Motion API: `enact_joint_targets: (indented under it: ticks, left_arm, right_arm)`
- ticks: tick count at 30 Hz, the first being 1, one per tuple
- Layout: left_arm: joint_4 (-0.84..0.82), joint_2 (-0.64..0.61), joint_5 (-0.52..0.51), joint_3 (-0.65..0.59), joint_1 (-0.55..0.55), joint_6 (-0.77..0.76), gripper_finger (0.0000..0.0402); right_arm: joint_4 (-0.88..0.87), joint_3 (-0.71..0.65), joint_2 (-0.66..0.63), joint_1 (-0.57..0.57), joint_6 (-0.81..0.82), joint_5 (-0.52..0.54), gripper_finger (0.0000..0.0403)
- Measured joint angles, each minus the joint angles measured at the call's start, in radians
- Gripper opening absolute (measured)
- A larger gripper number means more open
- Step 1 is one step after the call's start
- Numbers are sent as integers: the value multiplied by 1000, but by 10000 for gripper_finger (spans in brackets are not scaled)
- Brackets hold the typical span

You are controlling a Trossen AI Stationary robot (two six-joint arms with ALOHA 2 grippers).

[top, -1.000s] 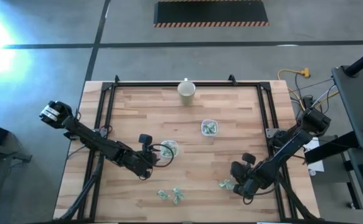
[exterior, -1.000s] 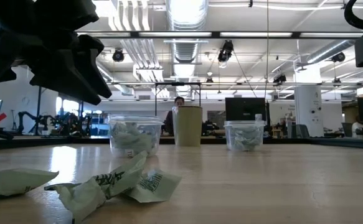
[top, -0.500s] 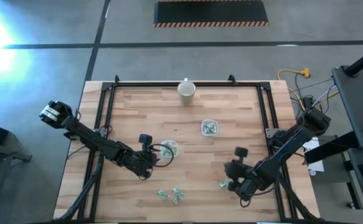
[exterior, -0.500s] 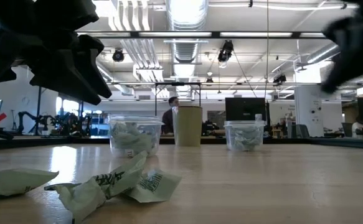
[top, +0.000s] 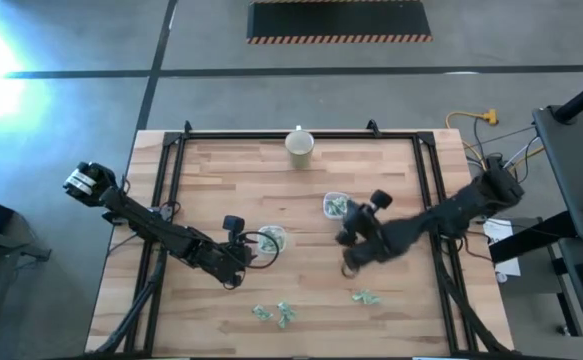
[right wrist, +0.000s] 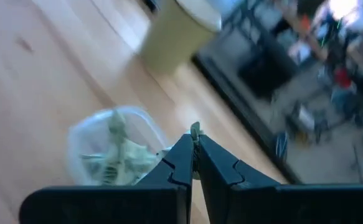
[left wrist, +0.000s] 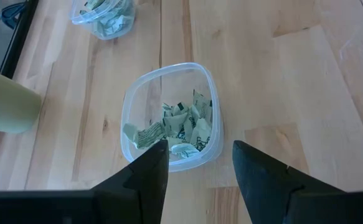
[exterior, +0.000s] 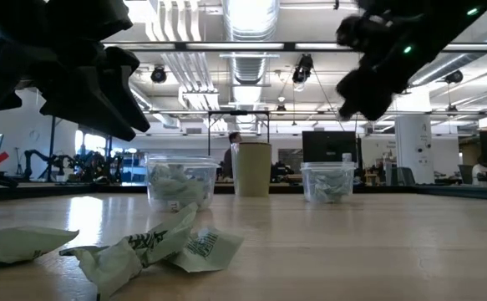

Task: Pick and place Stevia / Truvia into bins
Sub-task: Put the green stevia packet into the right transparent container

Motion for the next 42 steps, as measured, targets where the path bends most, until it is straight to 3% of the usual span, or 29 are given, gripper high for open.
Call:
enact_joint_targets:
  ticks: [5,12,28,38,42]
  left_arm:
    - [0,0,0,0,0,0,162]
    - [0,0,0,0,0,0,162]
    - [0,0,0,0,0,1,162]
    - [0,0,0,0,0,1,162]
    - [0,0,0,0,0,1,162]
  right_arm:
    - [75,-12,1,-129,-94,-152,12]
    - [263,-19,1,-180,-326,-289,12]
    - [313,-87,0,-290,-380,-392,12]
    - [336,-88,0,-294,-416,-424,13]
    - [336,-89,0,-291,-431,-453,32]
